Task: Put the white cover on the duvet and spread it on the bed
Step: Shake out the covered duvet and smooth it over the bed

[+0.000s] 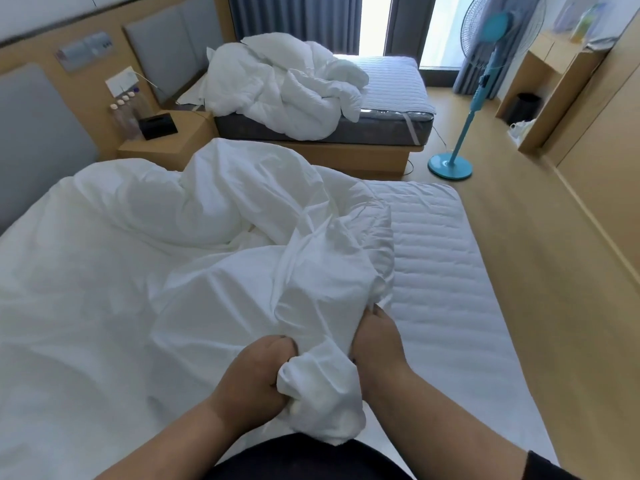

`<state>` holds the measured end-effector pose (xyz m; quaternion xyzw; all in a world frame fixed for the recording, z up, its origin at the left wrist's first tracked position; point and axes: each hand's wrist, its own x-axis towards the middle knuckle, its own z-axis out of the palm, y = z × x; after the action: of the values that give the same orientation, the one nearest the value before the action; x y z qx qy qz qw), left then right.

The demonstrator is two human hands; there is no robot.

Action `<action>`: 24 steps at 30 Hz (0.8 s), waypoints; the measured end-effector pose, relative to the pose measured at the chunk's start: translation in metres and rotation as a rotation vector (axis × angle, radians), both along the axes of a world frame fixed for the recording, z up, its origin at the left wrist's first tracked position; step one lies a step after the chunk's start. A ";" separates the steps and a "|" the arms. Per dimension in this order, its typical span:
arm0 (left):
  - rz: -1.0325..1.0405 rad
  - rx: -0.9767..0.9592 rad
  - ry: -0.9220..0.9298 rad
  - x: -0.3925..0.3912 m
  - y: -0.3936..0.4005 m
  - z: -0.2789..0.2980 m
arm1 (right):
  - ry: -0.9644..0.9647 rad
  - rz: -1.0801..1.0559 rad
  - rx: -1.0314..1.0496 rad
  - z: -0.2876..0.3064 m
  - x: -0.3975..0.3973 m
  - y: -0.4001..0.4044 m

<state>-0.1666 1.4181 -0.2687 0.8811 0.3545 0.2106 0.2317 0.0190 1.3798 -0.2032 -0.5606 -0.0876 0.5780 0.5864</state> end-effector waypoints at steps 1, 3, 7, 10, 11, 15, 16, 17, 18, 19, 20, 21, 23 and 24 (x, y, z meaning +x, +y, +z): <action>-0.060 -0.005 0.017 0.004 0.000 -0.003 | 0.057 -0.039 0.012 0.007 0.004 -0.017; -0.161 -0.012 0.055 0.013 -0.002 -0.010 | 0.123 -0.168 0.053 0.026 0.009 -0.045; -0.288 -0.012 0.082 0.040 -0.001 -0.009 | 0.255 -0.244 -0.007 0.027 0.010 -0.064; -0.306 -0.040 0.086 0.049 -0.002 -0.010 | 0.464 -0.199 -0.155 0.017 0.011 -0.066; -0.293 -0.109 0.095 0.048 -0.003 -0.012 | 0.496 -0.200 -0.182 0.013 0.013 -0.068; -0.176 -0.191 0.636 0.025 0.005 -0.039 | 0.308 -0.286 -0.160 0.000 0.026 -0.071; -0.134 -0.158 0.677 0.020 0.009 -0.047 | 0.183 -0.298 -0.143 -0.001 0.032 -0.072; -0.079 -0.157 0.672 0.015 0.014 -0.053 | 0.050 -0.309 -0.148 -0.002 0.039 -0.073; -0.009 -0.209 0.625 0.009 0.017 -0.055 | -0.093 -0.322 -0.173 -0.005 0.049 -0.075; 0.054 -0.268 0.550 0.004 0.019 -0.055 | -0.215 -0.347 -0.178 -0.005 0.061 -0.076; 0.116 -0.323 0.480 -0.001 0.020 -0.054 | -0.307 -0.387 -0.193 -0.011 0.078 -0.077; 0.165 -0.375 0.420 -0.006 0.022 -0.056 | -0.353 -0.436 -0.221 -0.016 0.095 -0.077; 0.216 -0.422 0.349 -0.013 0.025 -0.050 | -0.425 -0.506 -0.347 -0.039 0.141 -0.082; 0.231 -0.449 0.326 -0.016 0.025 -0.047 | -0.458 -0.532 -0.414 -0.052 0.163 -0.088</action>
<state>-0.1823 1.4432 -0.3156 0.7840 0.5225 0.0079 0.3352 0.1821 1.2915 -0.2554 -0.7841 0.0504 0.2716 0.5557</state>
